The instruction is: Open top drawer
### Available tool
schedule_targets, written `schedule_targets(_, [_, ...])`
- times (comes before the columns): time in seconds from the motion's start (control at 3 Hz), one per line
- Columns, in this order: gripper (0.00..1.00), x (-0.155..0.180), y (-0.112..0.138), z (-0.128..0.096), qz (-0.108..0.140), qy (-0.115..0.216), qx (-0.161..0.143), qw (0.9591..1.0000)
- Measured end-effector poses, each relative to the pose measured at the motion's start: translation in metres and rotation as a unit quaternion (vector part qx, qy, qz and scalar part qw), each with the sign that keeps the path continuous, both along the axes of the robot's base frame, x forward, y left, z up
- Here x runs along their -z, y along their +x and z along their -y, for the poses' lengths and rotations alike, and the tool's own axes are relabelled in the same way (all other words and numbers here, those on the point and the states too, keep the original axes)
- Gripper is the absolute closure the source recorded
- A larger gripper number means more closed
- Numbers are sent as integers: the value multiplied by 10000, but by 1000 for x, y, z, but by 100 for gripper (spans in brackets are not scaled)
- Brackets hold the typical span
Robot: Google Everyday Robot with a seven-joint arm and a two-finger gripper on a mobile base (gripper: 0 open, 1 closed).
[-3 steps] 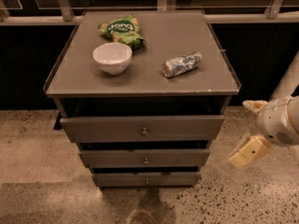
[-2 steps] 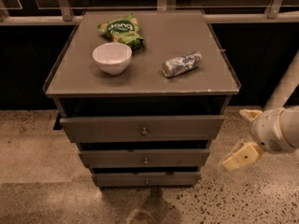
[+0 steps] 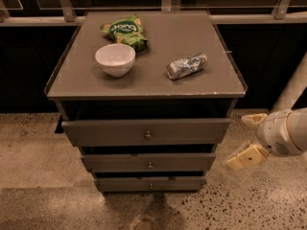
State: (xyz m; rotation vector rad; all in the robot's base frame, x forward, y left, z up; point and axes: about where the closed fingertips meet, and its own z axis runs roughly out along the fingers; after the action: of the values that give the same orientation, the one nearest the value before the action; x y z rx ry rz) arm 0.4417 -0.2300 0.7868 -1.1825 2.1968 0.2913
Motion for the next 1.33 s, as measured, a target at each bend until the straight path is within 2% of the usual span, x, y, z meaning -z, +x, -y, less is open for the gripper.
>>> schedule_targets(0.67, [64, 0, 0, 0, 0, 0, 0, 10000])
schedule_targets(1.0, [87, 2, 1, -2, 155, 53, 31, 9999])
schedule_targets(1.33, [100, 18, 11, -11, 572, 404, 53, 9975])
